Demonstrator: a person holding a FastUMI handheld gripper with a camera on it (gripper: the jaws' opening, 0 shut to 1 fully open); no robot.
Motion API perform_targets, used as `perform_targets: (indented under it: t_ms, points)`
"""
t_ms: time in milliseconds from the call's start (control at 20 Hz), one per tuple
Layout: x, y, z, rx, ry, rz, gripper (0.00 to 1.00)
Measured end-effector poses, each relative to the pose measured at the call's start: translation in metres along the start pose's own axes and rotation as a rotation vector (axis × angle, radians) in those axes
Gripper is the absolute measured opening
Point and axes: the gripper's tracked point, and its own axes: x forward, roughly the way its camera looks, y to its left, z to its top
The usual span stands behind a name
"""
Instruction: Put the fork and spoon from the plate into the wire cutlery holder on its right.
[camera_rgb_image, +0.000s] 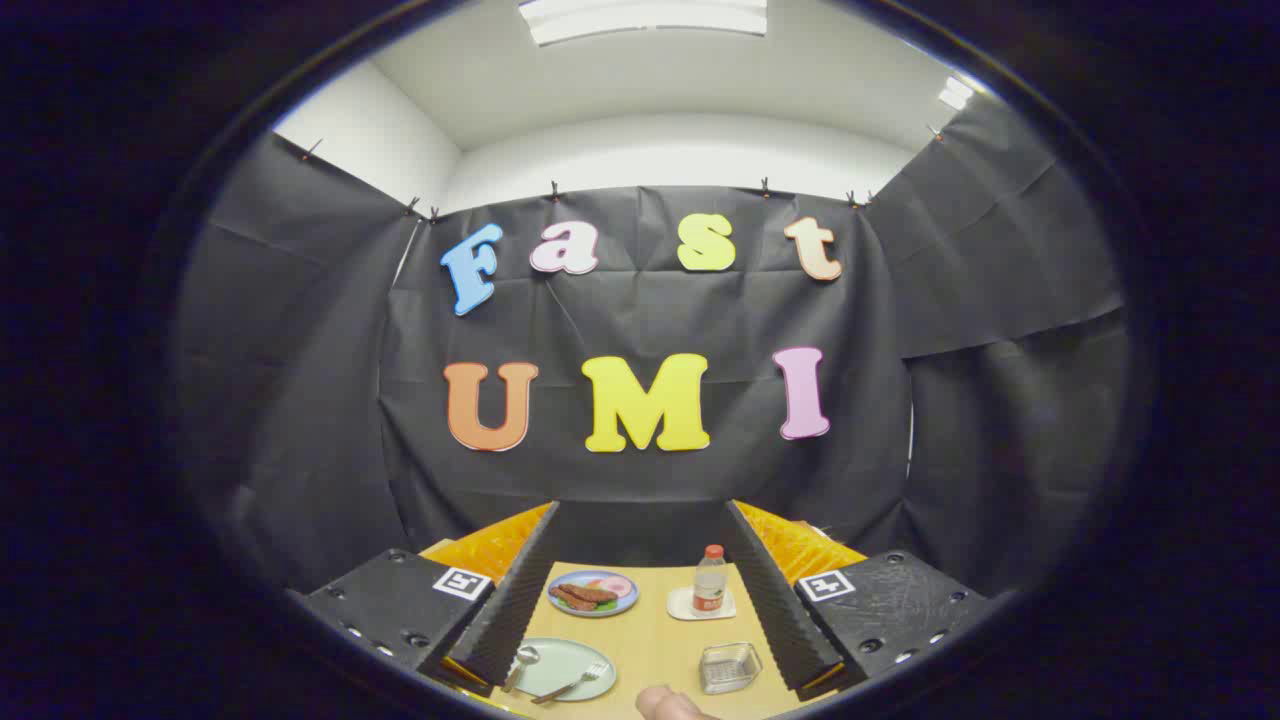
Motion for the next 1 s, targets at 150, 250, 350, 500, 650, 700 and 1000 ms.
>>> perform_targets:
  t_ms: [150, 250, 350, 500, 650, 700, 1000]
  points:
    - [0.002, 0.016, -0.008, -0.011, 0.029, 0.004, 0.95]
    - [0.007, 0.023, -0.017, -0.013, 0.066, 0.008, 0.95]
    - [0.009, 0.024, -0.021, -0.005, 0.083, 0.006, 0.95]
    - [0.011, 0.024, -0.023, -0.01, 0.078, -0.006, 0.95]
    - [0.012, 0.035, -0.035, -0.016, 0.108, 0.027, 0.95]
    - [0.014, 0.035, -0.042, -0.028, 0.125, 0.031, 0.96]
    - [0.03, 0.05, -0.11, -0.063, 0.269, 0.003, 0.95]
